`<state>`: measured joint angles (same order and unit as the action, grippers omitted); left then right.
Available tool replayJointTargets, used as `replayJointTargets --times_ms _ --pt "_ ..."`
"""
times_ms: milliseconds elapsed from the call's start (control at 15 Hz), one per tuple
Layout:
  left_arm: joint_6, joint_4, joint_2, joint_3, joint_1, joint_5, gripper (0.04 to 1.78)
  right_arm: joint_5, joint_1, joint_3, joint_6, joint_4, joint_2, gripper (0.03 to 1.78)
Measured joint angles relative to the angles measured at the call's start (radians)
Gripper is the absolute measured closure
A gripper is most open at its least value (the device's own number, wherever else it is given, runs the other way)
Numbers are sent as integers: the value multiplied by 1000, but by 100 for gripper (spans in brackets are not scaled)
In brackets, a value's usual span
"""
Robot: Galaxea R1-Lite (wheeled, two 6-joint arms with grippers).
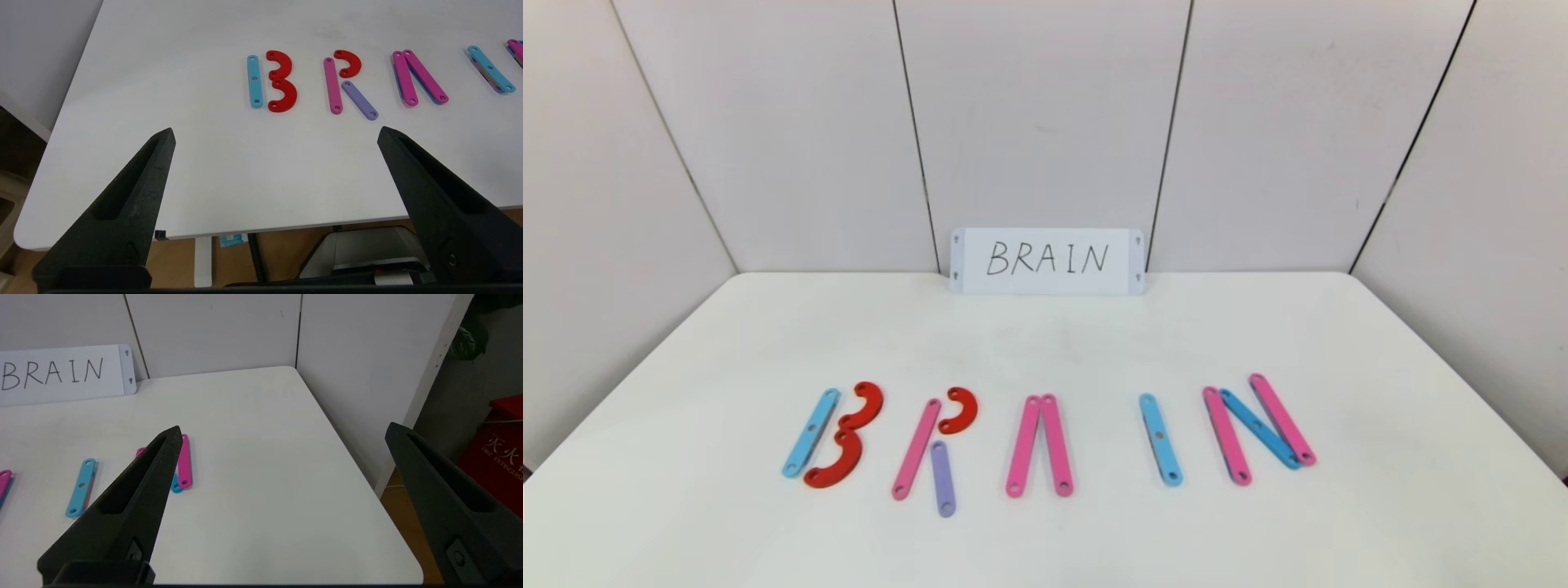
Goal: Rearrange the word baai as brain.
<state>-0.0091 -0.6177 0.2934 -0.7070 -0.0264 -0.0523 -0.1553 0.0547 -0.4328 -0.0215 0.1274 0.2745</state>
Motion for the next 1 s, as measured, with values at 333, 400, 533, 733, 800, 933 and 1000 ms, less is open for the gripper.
replayJointTargets --times_ms 333,400,533,733,800,933,1000 --pt "4 1 -188 77 21 1 8 84 -60 28 37 -10 -97 7" --pt "9 8 -219 96 21 4 8 119 -61 50 62 -10 -134 7" --pt "14 78 -262 157 22 9 8 183 -60 122 122 -20 -209 7" --pt "29 291 -288 319 22 30 8 209 -58 270 147 -129 -258 7" --pt "38 357 -291 376 22 35 8 209 -57 312 147 -156 -265 7" --pt "53 478 -293 495 22 41 8 203 -57 382 146 -171 -273 7" --pt "59 528 -293 547 22 41 8 201 -57 407 143 -165 -274 7"
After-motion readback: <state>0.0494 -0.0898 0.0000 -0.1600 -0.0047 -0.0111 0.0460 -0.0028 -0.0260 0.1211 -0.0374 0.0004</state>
